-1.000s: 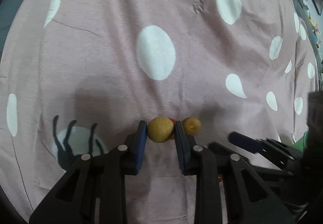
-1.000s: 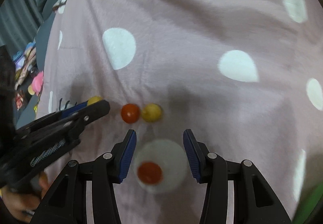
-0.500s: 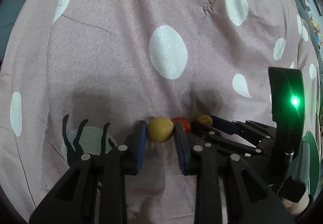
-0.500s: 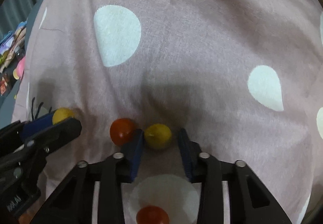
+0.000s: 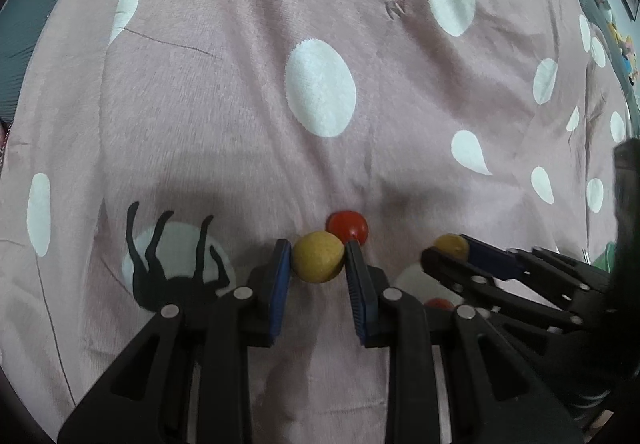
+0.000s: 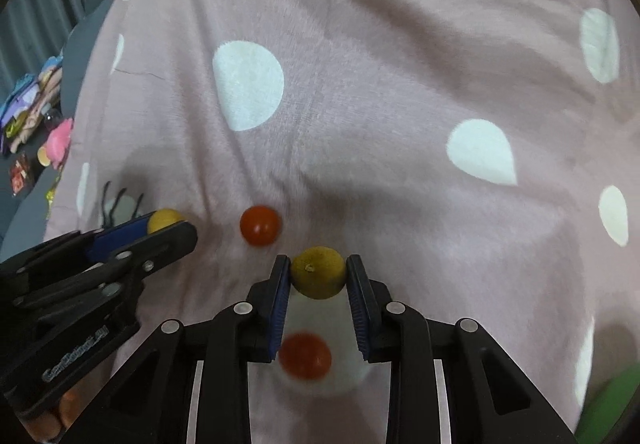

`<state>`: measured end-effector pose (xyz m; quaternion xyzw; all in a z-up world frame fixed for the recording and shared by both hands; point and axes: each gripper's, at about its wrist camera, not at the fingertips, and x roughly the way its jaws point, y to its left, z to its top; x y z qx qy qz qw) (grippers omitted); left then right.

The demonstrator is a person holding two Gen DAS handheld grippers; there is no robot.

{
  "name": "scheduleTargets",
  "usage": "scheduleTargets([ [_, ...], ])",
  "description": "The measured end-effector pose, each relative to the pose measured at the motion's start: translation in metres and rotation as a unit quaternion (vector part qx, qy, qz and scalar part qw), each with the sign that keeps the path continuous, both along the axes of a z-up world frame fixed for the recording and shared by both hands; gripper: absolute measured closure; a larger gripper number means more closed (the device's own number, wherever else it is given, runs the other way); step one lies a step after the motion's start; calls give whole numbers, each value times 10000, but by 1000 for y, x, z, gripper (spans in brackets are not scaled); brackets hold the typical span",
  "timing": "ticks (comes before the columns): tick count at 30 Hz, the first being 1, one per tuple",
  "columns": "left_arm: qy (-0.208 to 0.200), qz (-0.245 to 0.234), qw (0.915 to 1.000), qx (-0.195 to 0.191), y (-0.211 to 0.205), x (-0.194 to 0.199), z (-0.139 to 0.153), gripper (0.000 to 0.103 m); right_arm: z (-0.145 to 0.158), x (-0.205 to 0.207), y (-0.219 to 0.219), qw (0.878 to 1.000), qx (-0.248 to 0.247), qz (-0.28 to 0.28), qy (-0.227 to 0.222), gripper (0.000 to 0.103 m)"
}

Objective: Organize fruits
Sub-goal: 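Carry both small yellow fruits over the green bowl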

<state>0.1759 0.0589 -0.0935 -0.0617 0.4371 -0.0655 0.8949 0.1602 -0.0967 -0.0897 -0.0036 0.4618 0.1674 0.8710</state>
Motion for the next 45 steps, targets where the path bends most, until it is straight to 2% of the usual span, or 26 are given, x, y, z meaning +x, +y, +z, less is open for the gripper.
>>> scheduleTargets([
  [9,-112,-179,9996,193,-14,-30,9,76,30,-31,-26,9996,140,-149,-179,73],
  [26,-415,-756,9949,522,-58,-102,30,76,52,-100,-58,9969,309,-548,-467,73],
  [45,-630,-1574,9839,572,-123,-134,51,76,71,-150,-126,9868,472,-1388,-686,73],
])
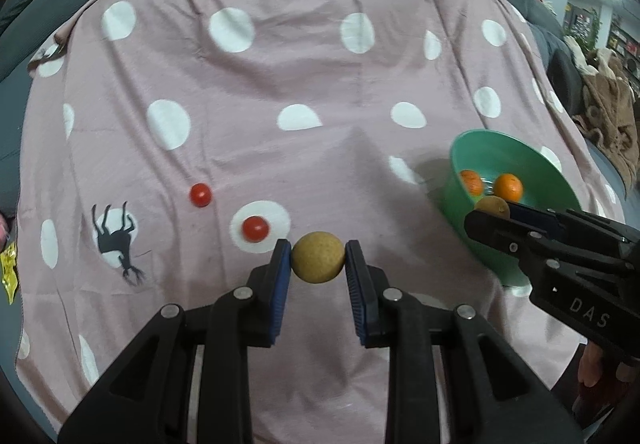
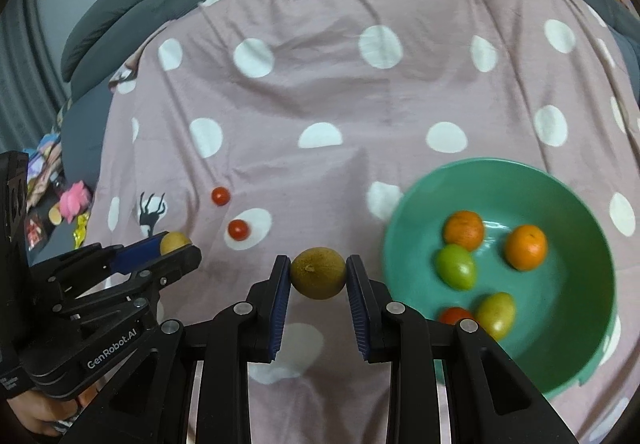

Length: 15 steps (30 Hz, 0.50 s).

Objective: Organize fruits
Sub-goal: 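Carry both small yellow fruits over the green bowl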

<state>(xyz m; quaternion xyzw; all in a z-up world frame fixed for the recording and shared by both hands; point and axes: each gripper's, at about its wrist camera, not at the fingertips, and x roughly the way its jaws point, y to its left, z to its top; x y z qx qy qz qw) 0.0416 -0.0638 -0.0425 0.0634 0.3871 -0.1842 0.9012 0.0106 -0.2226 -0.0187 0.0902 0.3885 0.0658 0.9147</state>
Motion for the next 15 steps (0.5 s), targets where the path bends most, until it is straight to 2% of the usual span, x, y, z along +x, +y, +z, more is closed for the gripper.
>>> scheduleTargets([
  [15,-183,-646,9977,20,-62,0,15,76,9,-20,-53,9980,42,-600,-178,73],
])
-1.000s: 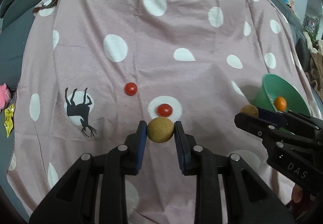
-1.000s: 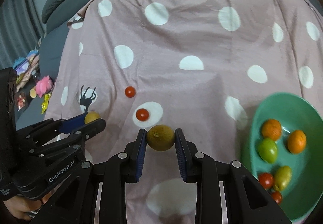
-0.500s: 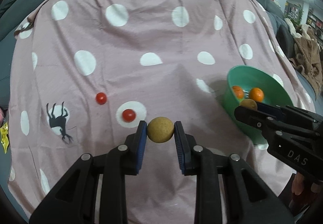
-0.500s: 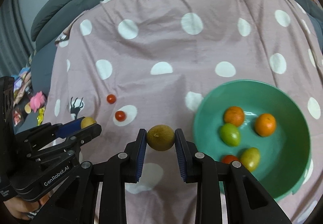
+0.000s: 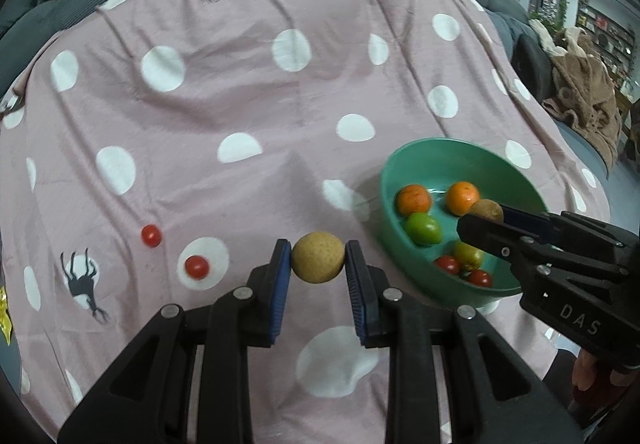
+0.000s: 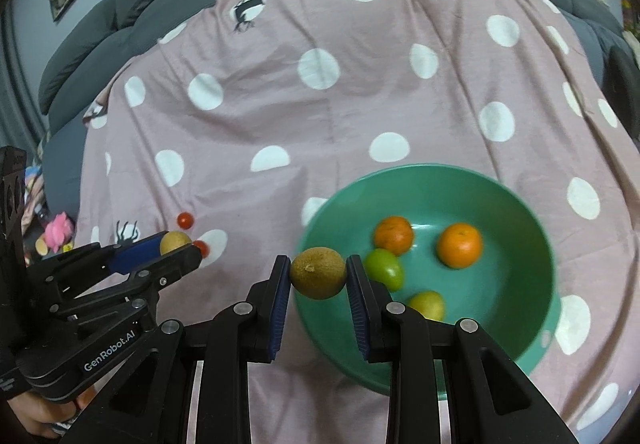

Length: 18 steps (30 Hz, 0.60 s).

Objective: Organize fruits
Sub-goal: 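Carry both small yellow fruits over the green bowl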

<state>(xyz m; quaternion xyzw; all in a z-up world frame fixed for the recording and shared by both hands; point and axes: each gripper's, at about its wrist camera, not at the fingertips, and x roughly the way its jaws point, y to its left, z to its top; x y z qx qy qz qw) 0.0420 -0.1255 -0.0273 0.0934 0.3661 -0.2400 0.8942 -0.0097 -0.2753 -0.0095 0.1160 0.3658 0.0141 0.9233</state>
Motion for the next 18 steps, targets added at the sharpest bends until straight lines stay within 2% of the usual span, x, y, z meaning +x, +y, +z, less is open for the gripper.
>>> scheduleTargets([
  [18,-13,-587,9980,213,-69,-3,-8,76,-11,-18,-51,9983,38,-566,130,73],
])
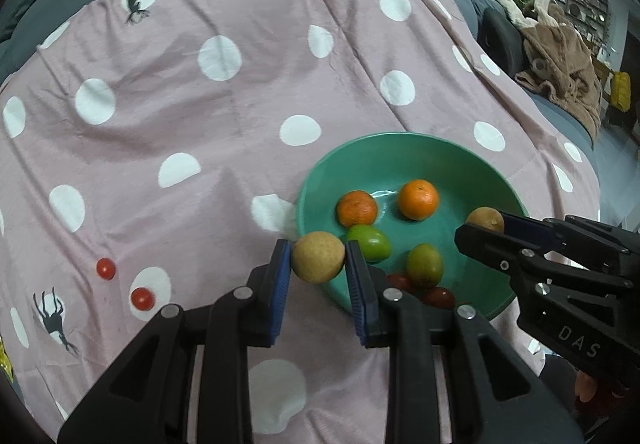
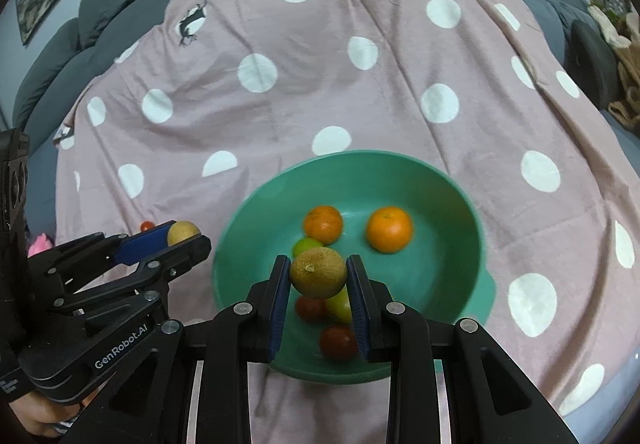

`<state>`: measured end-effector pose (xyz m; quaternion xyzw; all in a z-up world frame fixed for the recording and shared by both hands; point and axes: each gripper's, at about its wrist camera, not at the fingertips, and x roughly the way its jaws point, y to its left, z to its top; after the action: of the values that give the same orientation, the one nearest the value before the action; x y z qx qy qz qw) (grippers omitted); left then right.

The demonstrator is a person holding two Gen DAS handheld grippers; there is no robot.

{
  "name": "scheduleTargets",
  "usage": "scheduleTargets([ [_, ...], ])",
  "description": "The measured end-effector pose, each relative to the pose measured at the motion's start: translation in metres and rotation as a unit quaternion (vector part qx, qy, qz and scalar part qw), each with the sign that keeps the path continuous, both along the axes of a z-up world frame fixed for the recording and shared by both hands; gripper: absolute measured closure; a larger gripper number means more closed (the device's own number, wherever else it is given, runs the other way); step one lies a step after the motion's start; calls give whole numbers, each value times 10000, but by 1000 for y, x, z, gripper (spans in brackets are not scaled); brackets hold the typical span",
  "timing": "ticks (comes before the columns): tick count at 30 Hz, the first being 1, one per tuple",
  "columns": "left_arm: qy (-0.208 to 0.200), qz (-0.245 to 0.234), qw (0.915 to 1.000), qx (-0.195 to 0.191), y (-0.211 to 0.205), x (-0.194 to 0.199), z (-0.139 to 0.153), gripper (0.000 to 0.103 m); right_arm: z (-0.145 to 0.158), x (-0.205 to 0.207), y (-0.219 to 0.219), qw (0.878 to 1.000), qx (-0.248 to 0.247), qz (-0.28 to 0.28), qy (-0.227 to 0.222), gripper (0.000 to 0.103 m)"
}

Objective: Organize fruits
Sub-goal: 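Carry both small yellow fruits over the green bowl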

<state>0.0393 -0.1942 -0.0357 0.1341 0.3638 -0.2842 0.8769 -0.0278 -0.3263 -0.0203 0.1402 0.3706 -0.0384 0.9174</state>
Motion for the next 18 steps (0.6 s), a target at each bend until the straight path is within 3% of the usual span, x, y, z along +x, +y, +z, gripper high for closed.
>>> scheduleTargets([
  [18,205,-178,9992,287,-31,13,-20,76,-16,4,-21,9996,77,-207,182,73],
])
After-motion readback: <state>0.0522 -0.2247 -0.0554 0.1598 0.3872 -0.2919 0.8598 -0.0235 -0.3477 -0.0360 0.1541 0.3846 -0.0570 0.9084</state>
